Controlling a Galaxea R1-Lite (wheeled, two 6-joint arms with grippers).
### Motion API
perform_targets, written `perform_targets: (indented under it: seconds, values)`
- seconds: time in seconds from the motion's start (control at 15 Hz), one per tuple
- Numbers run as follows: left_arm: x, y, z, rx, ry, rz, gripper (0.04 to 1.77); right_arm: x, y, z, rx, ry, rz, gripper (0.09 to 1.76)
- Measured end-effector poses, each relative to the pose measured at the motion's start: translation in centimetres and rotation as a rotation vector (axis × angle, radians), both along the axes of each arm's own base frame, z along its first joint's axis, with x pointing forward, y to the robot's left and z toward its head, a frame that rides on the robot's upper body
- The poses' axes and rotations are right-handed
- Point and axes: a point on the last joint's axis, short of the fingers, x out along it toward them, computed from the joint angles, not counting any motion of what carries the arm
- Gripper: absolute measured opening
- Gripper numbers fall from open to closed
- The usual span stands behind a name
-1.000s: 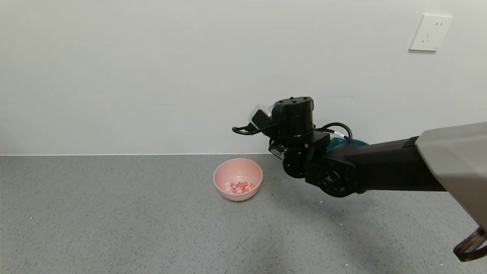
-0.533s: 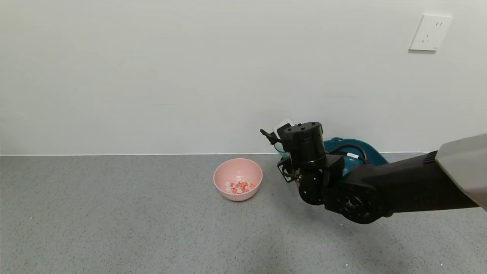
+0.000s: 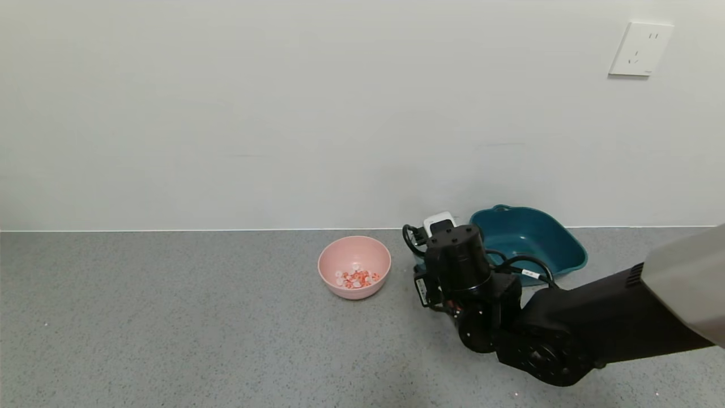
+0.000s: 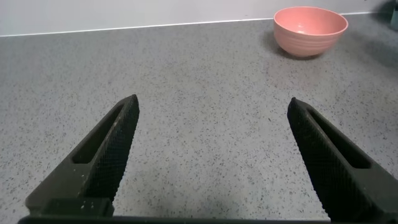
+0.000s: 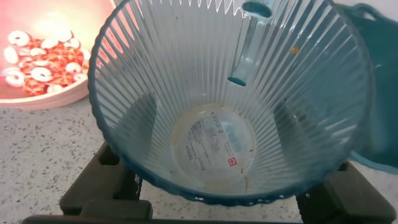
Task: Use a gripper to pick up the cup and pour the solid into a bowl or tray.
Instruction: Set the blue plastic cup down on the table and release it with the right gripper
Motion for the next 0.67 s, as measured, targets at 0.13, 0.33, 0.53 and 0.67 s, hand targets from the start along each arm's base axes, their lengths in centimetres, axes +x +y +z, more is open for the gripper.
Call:
perform_targets:
  seconds: [0.13,0.33,0.53,0.67]
  values:
    - [0.0,0.0,0.0,0.0,0.0,0.0,1.72,-0.3,-0.3,-0.7,0.021,0.0,0.028,1.34]
    - [0.0,0.0,0.0,0.0,0.0,0.0,1.72,-0.1,-1.4,-1.4,0.026,0.01,0.022,1.34]
    - [0.0,0.0,0.0,0.0,0.0,0.0,1.72,0.0,-1.8,-1.8,0.068,0.019,0.0,1.34]
    - [0.0,0.0,0.0,0.0,-0.001,0.0,1.72,0.2,-2.2,-2.1,0.068,0.025,-0.013,1.34]
